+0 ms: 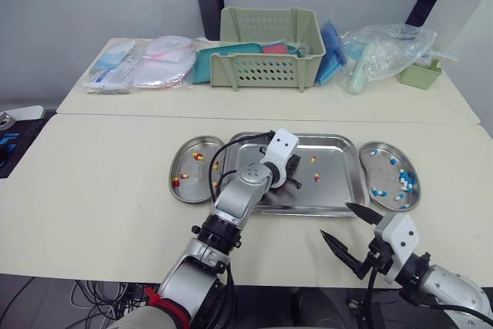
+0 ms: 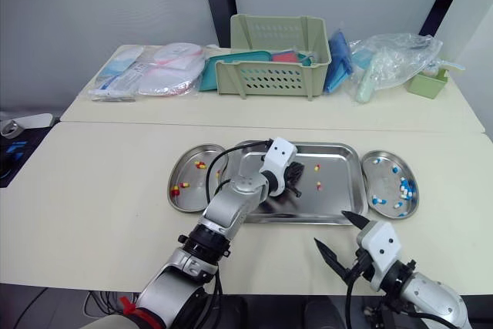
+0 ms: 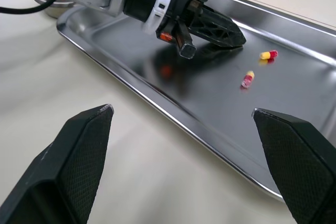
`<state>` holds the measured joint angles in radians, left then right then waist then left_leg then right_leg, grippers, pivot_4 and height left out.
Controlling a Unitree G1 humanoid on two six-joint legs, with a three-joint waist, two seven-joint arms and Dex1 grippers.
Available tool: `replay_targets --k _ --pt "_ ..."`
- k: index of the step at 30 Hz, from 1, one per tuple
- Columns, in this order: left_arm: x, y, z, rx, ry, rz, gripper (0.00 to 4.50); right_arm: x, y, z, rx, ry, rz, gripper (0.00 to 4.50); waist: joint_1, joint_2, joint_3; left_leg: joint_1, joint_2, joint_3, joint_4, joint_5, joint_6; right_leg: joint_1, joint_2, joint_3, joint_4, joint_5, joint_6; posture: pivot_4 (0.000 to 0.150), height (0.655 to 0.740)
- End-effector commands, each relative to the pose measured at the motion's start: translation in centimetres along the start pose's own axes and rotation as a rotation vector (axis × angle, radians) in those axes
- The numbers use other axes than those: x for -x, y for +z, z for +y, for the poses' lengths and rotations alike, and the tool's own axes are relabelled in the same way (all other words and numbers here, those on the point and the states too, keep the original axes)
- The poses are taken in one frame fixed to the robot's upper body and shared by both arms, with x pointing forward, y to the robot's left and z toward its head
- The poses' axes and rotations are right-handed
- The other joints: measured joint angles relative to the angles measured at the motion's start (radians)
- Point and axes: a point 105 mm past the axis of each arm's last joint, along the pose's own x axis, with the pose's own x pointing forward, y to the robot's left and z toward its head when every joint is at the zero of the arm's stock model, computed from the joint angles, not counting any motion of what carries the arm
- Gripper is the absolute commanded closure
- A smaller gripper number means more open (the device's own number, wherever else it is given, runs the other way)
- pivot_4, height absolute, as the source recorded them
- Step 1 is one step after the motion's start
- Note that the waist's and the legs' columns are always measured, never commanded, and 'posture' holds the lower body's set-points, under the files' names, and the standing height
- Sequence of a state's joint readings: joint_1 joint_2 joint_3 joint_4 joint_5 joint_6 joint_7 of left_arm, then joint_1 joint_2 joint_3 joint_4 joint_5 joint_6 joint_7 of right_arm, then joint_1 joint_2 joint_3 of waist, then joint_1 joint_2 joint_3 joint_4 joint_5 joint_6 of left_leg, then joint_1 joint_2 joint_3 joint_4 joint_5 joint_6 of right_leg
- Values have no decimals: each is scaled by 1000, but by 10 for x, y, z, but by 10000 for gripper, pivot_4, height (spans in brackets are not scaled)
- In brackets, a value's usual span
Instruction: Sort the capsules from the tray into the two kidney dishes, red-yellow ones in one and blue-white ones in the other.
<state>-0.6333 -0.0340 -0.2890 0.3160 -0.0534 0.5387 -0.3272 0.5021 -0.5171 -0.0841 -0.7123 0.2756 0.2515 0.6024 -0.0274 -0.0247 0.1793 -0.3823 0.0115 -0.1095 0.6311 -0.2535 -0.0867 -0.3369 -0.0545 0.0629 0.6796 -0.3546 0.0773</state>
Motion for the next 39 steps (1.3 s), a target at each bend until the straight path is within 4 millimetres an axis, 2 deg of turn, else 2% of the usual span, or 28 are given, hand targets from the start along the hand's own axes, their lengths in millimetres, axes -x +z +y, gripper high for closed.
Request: replay_targets --k 1,5,10,14,17,21,23,25,27,32,37,39 --pt "3 -5 -1 -12 -8 15 44395 4 8 -2 61 -6 -22 0 -1 0 0 0 0 0 0 0 0 0 0 0 0 0 0 1500 7400" --pt "9 2 4 -36 -3 -20 44395 4 8 -5 69 -20 -29 0 -1 0 0 0 0 0 0 0 0 0 0 0 0 0 0 1500 7400" --pt "28 24 13 -94 -16 -91 44395 5 8 -6 78 -25 -33 0 -2 0 0 0 0 0 0 0 0 0 0 0 0 0 0 1500 7400" --pt "57 45 23 -140 -38 -141 44395 5 8 -7 87 -15 -30 0 -2 0 0 -1 0 0 0 0 0 0 0 0 0 0 0 1500 7400" --pt "84 51 37 -169 -37 -139 44395 5 8 -7 99 3 -25 0 -3 1 0 0 0 0 0 0 0 0 0 0 0 0 0 1500 7400" --pt "125 45 69 -194 27 -67 44395 6 9 -7 118 46 -19 0 -7 2 0 1 1 0 -1 0 0 -1 1 0 0 0 0 1500 7400" --pt "138 42 80 -196 59 -33 44395 6 9 -7 129 67 -17 0 -4 2 0 0 1 0 0 0 0 0 0 0 0 0 0 1500 7400" --pt "171 35 111 -203 156 29 44395 5 12 -6 151 138 -27 0 -3 1 1 0 1 0 0 0 0 0 0 0 0 0 0 1500 7400" --pt "193 27 128 -190 212 77 44395 3 17 -5 165 204 -43 0 -9 1 1 0 1 0 -1 0 0 -1 0 0 0 0 0 1500 7400" --pt "210 13 138 -148 244 110 44395 -5 28 2 179 327 -74 0 3 1 1 0 1 0 0 0 0 0 0 0 0 0 0 1500 7400" --pt "209 9 134 -102 231 101 44395 -13 36 4 183 372 -97 0 1 -1 2 -1 1 -2 0 0 0 0 0 -1 0 0 0 1500 7400" --pt "208 9 132 -91 223 100 39090 -14 36 4 182 373 -97 0 -1 -1 2 -1 1 -2 0 0 0 0 0 -1 0 0 0 1500 7400"
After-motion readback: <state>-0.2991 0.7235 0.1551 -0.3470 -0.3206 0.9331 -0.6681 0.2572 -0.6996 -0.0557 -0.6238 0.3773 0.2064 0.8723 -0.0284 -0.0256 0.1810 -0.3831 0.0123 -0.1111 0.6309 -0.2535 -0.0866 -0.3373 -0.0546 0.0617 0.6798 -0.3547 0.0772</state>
